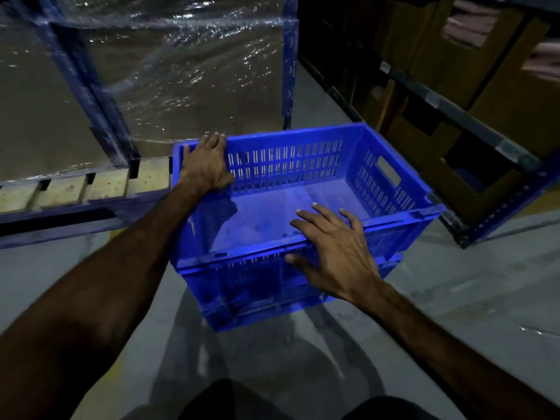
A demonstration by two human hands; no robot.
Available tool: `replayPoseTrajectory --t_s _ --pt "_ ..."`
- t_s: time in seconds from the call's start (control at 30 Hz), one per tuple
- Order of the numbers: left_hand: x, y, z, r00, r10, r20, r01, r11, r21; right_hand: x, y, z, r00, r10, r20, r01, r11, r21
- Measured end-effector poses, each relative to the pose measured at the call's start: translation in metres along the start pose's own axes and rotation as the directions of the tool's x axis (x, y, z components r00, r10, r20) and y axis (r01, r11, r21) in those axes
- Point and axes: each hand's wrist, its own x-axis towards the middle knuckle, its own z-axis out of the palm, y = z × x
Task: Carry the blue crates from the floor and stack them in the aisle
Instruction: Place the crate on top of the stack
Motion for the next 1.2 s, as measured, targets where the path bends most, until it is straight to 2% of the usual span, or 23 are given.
replayPoseTrajectory --t_s 0.3,0.4,0.53,0.67,0.8,0.93,1.03,1.1,1.2 --pt "-0.001 0.007 -0.028 0.986 -0.034 0.166 0.031 0.999 0.024 -0.006 -0.005 -0.005 0.999 0.000 0.039 0.000 1.000 -0.012" --pt "-0.006 0.005 -0.031 0.983 -0.027 0.182 0.026 1.000 0.007 -0.009 -0.005 -0.006 0.999 0.005 0.038 -0.004 1.000 -0.012" --pt "-0.034 0.019 -0.036 0.987 0.095 0.129 -0.079 0.989 -0.124 -0.010 -0.004 -0.002 1.000 0.002 0.015 -0.001 1.000 -0.029" --pt "-0.077 0.043 -0.053 0.981 0.192 0.039 -0.176 0.950 -0.259 -0.013 -0.003 -0.007 0.998 -0.019 0.055 0.022 0.999 -0.041" --pt "-0.140 0.056 -0.075 0.970 0.242 0.019 -0.219 0.907 -0.359 -0.026 -0.005 -0.031 0.990 0.006 0.140 -0.022 0.993 0.112" --pt "-0.222 0.060 -0.113 0.971 0.232 -0.061 -0.236 0.874 -0.425 -0.056 -0.021 -0.093 0.964 0.061 0.259 -0.114 0.974 0.197" --pt "-0.284 0.070 -0.162 0.988 0.149 -0.031 -0.143 0.840 -0.523 -0.075 -0.046 -0.161 0.931 0.159 0.329 -0.256 0.926 0.277" --pt "-0.331 0.079 -0.198 0.999 0.035 0.038 -0.006 0.805 -0.593 -0.092 -0.071 -0.213 0.861 0.262 0.437 -0.434 0.826 0.360" --pt "-0.402 0.095 -0.258 0.983 -0.072 0.169 0.167 0.733 -0.660 -0.123 -0.111 -0.288 0.825 0.328 0.459 -0.533 0.720 0.444"
